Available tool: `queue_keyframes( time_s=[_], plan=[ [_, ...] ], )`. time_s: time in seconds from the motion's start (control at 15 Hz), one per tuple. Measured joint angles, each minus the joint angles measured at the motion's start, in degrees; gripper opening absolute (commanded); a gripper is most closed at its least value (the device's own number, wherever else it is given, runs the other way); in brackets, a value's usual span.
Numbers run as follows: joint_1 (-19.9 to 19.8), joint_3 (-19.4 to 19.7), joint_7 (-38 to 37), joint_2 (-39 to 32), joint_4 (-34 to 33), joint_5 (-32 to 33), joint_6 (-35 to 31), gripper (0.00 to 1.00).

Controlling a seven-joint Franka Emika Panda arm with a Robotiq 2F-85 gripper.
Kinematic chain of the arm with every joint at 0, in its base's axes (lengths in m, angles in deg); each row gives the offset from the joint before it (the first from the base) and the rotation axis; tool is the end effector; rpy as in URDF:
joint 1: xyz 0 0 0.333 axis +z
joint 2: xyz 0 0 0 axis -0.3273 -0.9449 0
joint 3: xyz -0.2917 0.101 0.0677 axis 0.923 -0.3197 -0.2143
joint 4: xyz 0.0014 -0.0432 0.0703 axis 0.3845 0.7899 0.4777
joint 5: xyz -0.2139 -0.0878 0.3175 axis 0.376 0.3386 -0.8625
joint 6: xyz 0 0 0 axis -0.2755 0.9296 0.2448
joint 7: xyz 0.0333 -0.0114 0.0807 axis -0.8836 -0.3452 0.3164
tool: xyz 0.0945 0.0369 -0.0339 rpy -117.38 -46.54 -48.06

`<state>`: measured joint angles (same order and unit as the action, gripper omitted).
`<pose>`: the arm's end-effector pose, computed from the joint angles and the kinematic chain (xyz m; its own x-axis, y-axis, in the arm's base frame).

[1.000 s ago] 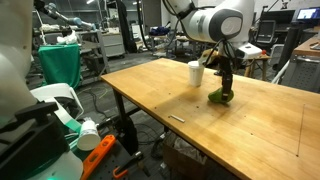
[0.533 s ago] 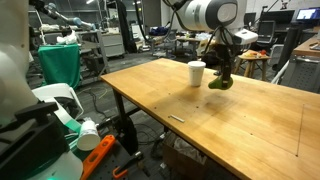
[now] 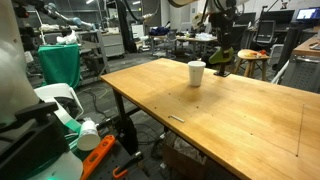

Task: Put the green object in the white paper cup

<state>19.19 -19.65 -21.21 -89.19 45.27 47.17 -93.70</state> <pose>0.6195 -0.0999 0.4166 0.5811 -0.7688 0.2668 -0.7725 -0.6243 -0.1161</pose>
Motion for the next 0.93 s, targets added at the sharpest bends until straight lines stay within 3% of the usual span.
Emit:
queue_keyframes(
  time_s=[0.4,0.93],
  plan=[
    [2.49,-4.08,1.46,2.84,0.51,5.28,0.0,0.49],
    [3.93,-7.17,6.16,2.7,1.82,5.99,-1.06,0.49]
  ],
)
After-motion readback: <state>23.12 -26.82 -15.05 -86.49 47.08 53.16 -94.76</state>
